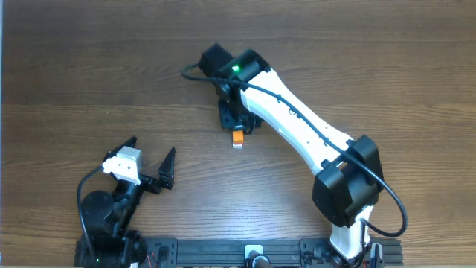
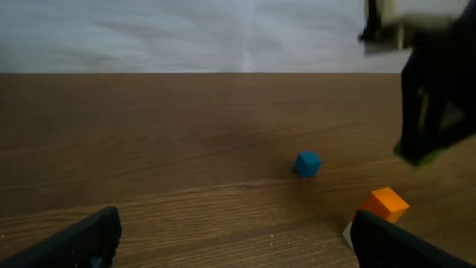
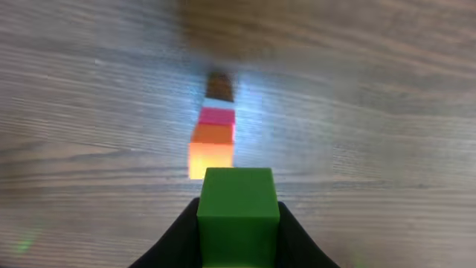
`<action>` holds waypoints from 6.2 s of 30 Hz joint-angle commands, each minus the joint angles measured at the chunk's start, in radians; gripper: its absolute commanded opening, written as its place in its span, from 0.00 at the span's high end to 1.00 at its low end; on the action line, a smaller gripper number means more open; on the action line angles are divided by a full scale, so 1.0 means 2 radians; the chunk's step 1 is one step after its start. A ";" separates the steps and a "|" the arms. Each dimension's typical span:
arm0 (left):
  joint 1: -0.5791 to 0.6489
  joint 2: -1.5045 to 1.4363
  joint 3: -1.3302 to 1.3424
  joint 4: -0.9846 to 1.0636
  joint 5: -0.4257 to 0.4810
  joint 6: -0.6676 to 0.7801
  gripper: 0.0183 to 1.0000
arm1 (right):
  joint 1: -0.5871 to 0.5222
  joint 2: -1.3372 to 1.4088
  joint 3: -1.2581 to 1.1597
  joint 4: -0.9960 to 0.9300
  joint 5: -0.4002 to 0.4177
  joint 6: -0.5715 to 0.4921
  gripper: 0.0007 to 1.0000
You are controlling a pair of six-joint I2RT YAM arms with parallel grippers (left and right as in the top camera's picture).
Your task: Stack Cubes
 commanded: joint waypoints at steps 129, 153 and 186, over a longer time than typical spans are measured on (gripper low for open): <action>-0.002 -0.003 -0.003 0.000 -0.004 -0.005 0.00 | 0.029 -0.010 -0.076 0.077 -0.006 0.059 0.99; -0.002 -0.003 -0.003 0.000 -0.004 -0.005 0.00 | 0.029 -0.010 -0.081 0.083 -0.002 0.059 0.99; -0.002 -0.003 -0.003 0.000 -0.004 -0.005 0.00 | 0.029 -0.010 -0.082 0.087 0.002 0.058 0.86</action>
